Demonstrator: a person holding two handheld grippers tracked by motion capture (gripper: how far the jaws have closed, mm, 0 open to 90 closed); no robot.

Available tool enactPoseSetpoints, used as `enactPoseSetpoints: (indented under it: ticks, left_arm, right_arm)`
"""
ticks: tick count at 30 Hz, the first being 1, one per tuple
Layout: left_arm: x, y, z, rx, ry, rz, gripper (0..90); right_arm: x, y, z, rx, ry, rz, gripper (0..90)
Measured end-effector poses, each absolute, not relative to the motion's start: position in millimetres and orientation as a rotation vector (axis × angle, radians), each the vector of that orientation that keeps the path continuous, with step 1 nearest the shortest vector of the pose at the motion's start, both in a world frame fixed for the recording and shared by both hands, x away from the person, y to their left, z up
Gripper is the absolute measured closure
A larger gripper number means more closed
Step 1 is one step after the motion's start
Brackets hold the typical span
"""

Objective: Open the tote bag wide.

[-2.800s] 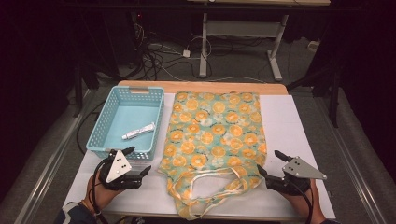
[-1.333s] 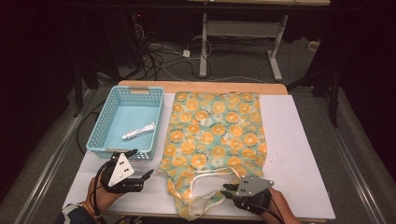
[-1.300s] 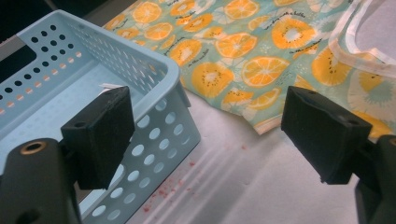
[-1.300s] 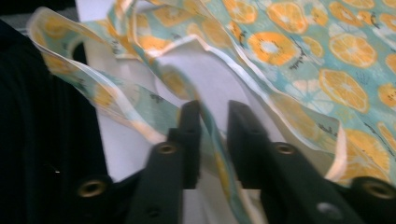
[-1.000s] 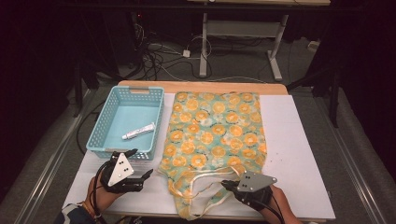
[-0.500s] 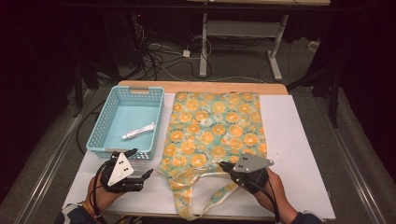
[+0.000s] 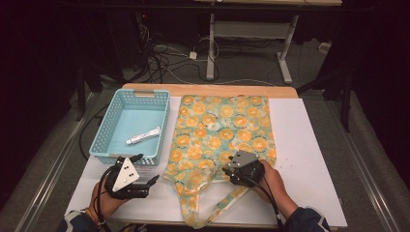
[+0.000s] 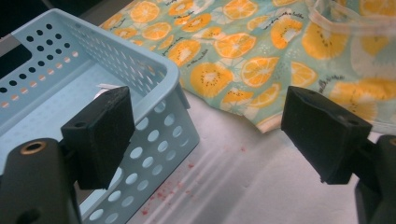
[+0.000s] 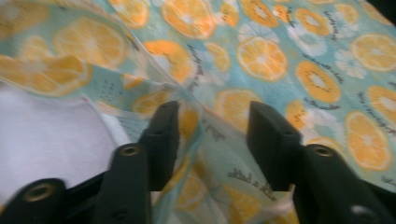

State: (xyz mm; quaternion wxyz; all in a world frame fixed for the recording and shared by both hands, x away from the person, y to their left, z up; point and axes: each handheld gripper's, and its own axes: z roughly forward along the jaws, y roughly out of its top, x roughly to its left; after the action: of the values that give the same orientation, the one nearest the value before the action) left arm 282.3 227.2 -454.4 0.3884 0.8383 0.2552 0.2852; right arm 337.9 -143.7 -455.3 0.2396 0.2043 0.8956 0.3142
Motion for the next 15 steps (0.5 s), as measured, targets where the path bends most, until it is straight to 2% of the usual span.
enactPoseSetpoints:
  ticks: [1, 2, 5, 8, 15]
  left_arm:
    - [282, 227, -454, 2.134, 0.647, 0.726, 17.0]
    - [282, 227, -454, 2.134, 0.647, 0.726, 17.0]
    - [282, 227, -454, 2.133, 0.645, 0.723, 17.0]
    - [282, 227, -454, 2.132, 0.646, 0.722, 17.0]
    - [283, 228, -454, 2.131, 0.643, 0.716, 17.0]
  right_arm:
    - [339, -143, -456, 0.550, 2.460, 0.859, 54.4]
    - [345, -143, -459, 0.568, 2.484, 0.848, 49.9]
    - [353, -142, -461, 0.579, 2.530, 0.825, 46.9]
    - [366, -139, -466, 0.605, 2.584, 0.743, 39.6]
    - [369, -143, -461, 0.604, 2.529, 0.742, 32.7]
